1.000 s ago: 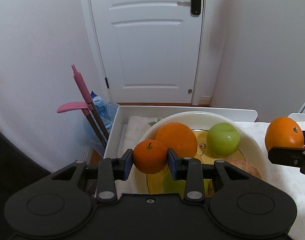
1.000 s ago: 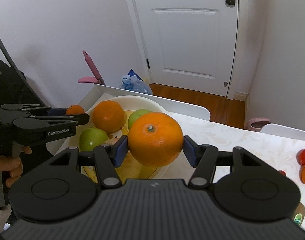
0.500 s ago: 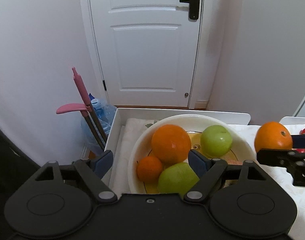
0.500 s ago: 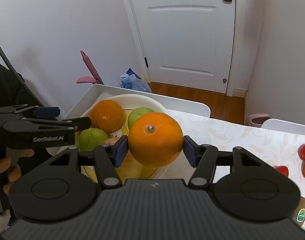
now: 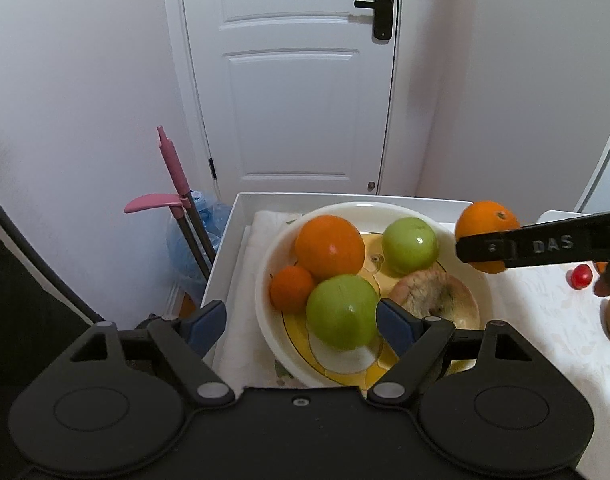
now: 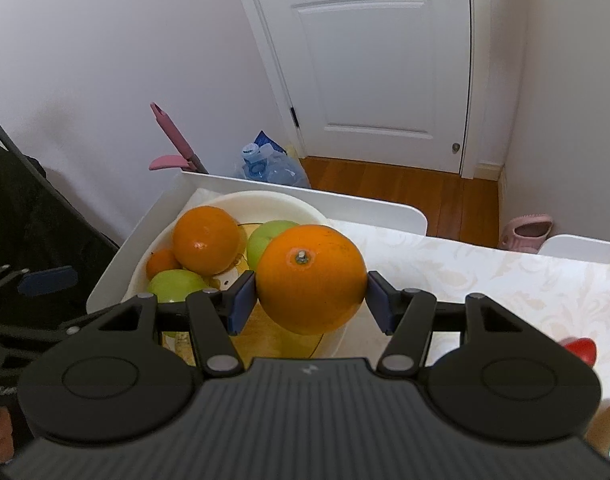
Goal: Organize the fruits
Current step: 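Release the mandarin onto the plate with the left tool while the right tool releases the orange, then move both tools back over the kiwi and remaining mandarin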
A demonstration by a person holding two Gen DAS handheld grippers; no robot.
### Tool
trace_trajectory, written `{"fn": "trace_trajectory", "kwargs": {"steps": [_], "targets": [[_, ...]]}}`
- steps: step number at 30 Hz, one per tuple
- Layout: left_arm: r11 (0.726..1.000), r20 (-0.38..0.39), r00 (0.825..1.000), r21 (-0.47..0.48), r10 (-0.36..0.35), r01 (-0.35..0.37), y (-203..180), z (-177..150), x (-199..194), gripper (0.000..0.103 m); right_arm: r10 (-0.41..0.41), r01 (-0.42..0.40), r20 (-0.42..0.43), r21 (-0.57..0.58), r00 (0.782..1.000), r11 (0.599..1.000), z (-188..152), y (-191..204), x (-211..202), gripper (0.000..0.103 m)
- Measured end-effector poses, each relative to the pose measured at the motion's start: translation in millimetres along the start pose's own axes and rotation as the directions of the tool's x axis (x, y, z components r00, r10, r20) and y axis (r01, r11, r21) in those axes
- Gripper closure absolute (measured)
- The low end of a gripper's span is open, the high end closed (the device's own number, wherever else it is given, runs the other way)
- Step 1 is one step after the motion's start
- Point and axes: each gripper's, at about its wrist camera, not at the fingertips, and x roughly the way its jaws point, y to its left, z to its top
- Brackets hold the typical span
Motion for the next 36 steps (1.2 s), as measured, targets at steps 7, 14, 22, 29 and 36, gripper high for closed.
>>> {"fn": "trace_trajectory", "kwargs": {"steps": [7,14,22,29,36], "targets": [[1.000,0.000,1.000,-0.005,-0.009,0.009,-2,-9,-5,0.017,-0.002,0.002,-0.008,-0.001,1.000,1.000,-6,2,6,0.027],[1.000,0.003,1.000,-0.003,-0.009,0.009,-4,-14,-11,0.017,-0.028,0.029,0.080,-0.018,0.996,0.999,-8,8,-13,0.000],[1.000,0.012,1.000,0.002,-0.027,0.027,-10,-16,-25,0.017,-0.030,0.030,0.078,0.002,0.997,1.000,-21,11,-34,0.000],[0.999,0.026,0.998,0.019,-0.051,0.051,-19,-16,-45,0.017,-0.069,0.067,0.119,0.022,0.990,0.998,-29,15,-72,0.000],[0.992,0.057,0.992,0.056,-0.112,0.109,-40,-6,-67,0.017,-0.135,0.129,0.156,0.048,0.979,0.991,-36,-3,-124,0.000]]}}
